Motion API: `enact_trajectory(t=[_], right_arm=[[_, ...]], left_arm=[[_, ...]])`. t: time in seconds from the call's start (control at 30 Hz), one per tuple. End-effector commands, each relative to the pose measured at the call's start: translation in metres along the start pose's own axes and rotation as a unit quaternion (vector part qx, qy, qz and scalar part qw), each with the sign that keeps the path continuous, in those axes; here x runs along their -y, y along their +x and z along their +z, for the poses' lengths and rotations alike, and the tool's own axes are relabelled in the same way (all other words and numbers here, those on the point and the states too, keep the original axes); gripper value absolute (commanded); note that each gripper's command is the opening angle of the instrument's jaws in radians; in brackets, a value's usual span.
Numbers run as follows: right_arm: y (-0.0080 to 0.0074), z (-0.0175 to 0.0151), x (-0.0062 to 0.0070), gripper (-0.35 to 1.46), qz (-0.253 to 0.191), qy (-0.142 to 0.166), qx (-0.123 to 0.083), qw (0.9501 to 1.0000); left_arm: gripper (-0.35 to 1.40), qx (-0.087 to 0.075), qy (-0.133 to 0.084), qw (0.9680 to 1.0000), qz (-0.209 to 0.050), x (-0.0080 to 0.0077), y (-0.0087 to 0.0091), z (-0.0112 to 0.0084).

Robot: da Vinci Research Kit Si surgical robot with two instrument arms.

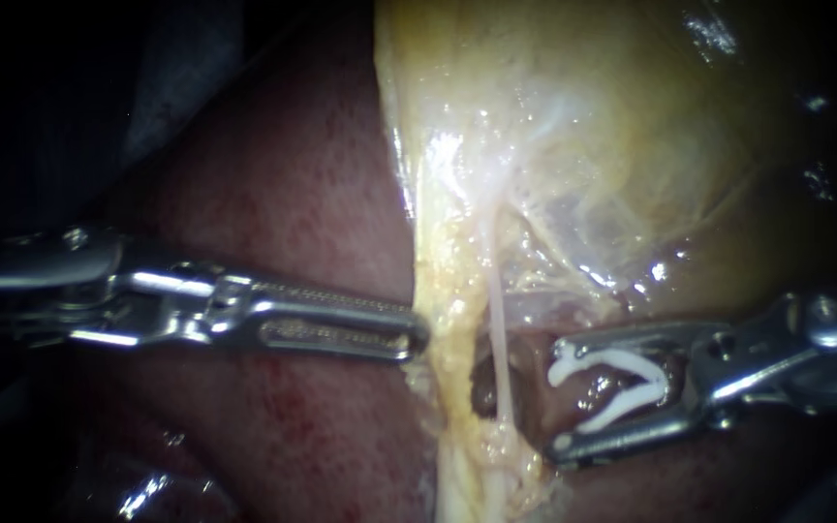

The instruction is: Clipping first clip left tube

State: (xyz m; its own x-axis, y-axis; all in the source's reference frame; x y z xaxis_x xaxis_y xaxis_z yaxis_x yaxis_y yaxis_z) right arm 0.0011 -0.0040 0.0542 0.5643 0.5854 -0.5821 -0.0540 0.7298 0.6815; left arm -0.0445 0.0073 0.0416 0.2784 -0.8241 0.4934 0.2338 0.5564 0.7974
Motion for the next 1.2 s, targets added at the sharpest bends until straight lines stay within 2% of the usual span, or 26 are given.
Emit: enact_trajectory(t=[0.03,0.3,0.67,1.2], right_arm=[[-0.0003,0.0005,0.0,0.53,-0.001,-0.002,0.0,1.0],[-0.0016,0.0038,0.0002,0.56,0.012,-0.011,-0.001,0.9999],[-0.0034,0.0073,-0.0002,0.56,0.02,-0.016,0.0,0.9997],[-0.0038,0.0112,-0.0014,0.56,0.017,-0.008,0.007,0.9998]], left_arm=[[-0.35,0.0,0.002,1.0,0.001,0.0001,0.0001,-0.0003],[-0.35,0.0,0.003,1.0,0.001,0.0008,0.0004,-0.0018],[-0.35,-0.001,0.003,1.0,0.001,0.0019,0.0004,-0.0021],[-0.35,-0.001,0.003,1.0,0.001,0.0024,0.0004,-0.0023]])
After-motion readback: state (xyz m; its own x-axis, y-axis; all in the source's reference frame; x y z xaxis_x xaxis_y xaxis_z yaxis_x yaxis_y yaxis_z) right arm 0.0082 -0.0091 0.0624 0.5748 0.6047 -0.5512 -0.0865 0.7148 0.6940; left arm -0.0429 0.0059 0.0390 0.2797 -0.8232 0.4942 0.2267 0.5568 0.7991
